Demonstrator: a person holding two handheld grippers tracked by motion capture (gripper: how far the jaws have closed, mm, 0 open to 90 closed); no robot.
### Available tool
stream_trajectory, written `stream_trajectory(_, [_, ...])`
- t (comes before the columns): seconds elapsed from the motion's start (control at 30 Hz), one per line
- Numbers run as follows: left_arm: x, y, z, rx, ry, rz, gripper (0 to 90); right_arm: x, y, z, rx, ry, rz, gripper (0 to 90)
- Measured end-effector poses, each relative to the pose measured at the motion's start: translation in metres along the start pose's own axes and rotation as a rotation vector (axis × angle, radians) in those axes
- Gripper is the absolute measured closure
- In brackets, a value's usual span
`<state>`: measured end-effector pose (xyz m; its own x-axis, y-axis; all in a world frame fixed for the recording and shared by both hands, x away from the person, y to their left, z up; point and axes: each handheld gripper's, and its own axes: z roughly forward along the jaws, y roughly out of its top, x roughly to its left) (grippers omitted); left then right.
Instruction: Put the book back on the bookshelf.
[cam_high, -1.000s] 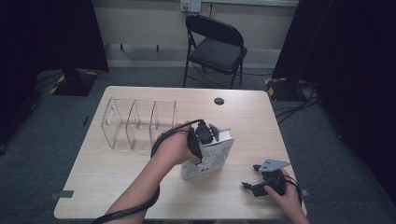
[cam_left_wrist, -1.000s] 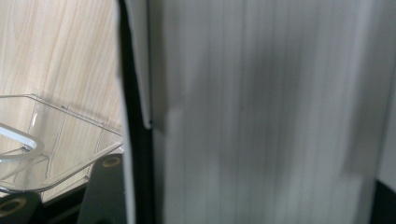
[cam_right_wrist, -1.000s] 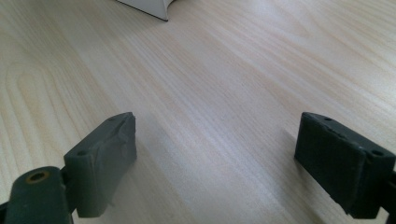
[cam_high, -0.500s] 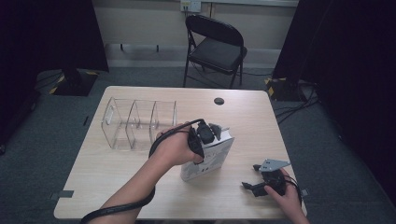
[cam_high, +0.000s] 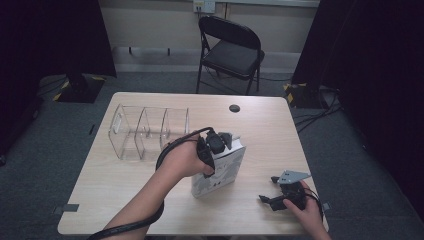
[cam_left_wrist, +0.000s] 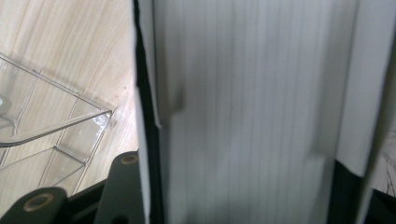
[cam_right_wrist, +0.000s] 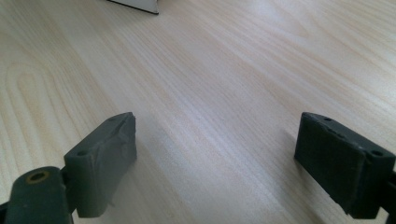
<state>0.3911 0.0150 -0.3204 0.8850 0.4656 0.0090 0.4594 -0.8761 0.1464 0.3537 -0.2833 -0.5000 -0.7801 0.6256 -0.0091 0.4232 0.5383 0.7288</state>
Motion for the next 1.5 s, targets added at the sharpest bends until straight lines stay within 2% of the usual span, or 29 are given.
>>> stream_trajectory(0.13, [0.001, 0.001, 0.001, 0.005, -0.002, 0.015, 51.1, 0.000, 0.000, 0.000, 0.000, -0.001, 0.001, 12.1])
stream_trajectory(0.17, [0.001, 0.002, 0.002, 0.005, -0.002, 0.008, 50.7, 0.000, 0.000, 0.000, -0.001, -0.001, 0.001, 12.1])
stream_trajectory(0.23, [0.001, 0.003, 0.005, 0.020, 0.015, 0.012, 47.8, 0.000, 0.000, 0.000, 0.000, 0.000, 0.000, 12.0])
stream_trajectory(0.27, [0.002, 0.004, 0.005, 0.027, 0.019, 0.027, 46.6, 0.000, 0.000, 0.000, 0.000, 0.000, 0.001, 12.1])
stream_trajectory(0.4, [0.001, 0.008, 0.009, -0.012, 0.037, 0.038, 41.8, 0.000, 0.000, 0.000, 0.000, 0.000, 0.001, 12.0])
stream_trajectory(0.43, [0.001, 0.008, 0.010, -0.013, 0.032, 0.029, 40.0, 0.000, 0.000, 0.000, 0.000, 0.000, 0.000, 12.0])
stream_trajectory(0.47, [0.001, 0.008, 0.010, -0.011, 0.040, 0.042, 41.2, 0.000, 0.000, 0.000, 0.000, 0.000, 0.001, 12.0])
stream_trajectory(0.57, [-0.001, 0.009, 0.009, 0.000, 0.033, 0.027, 44.7, 0.000, 0.000, 0.000, 0.000, 0.000, 0.002, 12.0])
stream_trajectory(0.6, [-0.001, 0.010, 0.007, 0.004, 0.029, 0.036, 46.8, 0.000, 0.000, 0.000, 0.001, 0.000, 0.004, 12.1])
stream_trajectory(0.7, [-0.004, 0.010, 0.003, -0.003, 0.021, 0.022, 51.0, 0.000, 0.000, 0.000, 0.001, 0.000, 0.000, 12.0])
stream_trajectory(0.9, [-0.011, 0.008, 0.001, -0.009, 0.033, 0.017, 52.3, 0.000, 0.000, 0.000, 0.001, 0.001, 0.002, 12.0])
stream_trajectory(1.03, [-0.009, 0.005, -0.002, 0.007, 0.009, -0.010, 52.5, 0.000, 0.000, 0.000, 0.001, 0.001, -0.001, 12.0])
stream_trajectory(1.1, [-0.007, 0.003, -0.006, 0.014, -0.011, -0.040, 52.5, 0.000, 0.000, 0.000, 0.001, 0.001, 0.000, 12.0])
stream_trajectory(1.27, [-0.001, -0.004, -0.018, -0.004, 0.004, -0.078, 52.6, 0.000, 0.000, 0.000, 0.001, 0.001, -0.001, 12.0])
stream_trajectory(1.33, [0.001, -0.006, -0.022, -0.009, 0.001, -0.107, 52.5, 0.001, 0.000, 0.000, 0.001, 0.003, 0.006, 12.0])
stream_trajectory(1.43, [0.004, -0.009, -0.027, 0.004, 0.002, -0.112, 52.5, 0.001, -0.001, -0.001, -0.001, 0.004, 0.007, 12.0])
stream_trajectory(1.5, [0.006, -0.012, -0.029, 0.004, 0.001, -0.131, 52.6, 0.001, -0.001, -0.001, -0.001, 0.004, 0.008, 12.0])
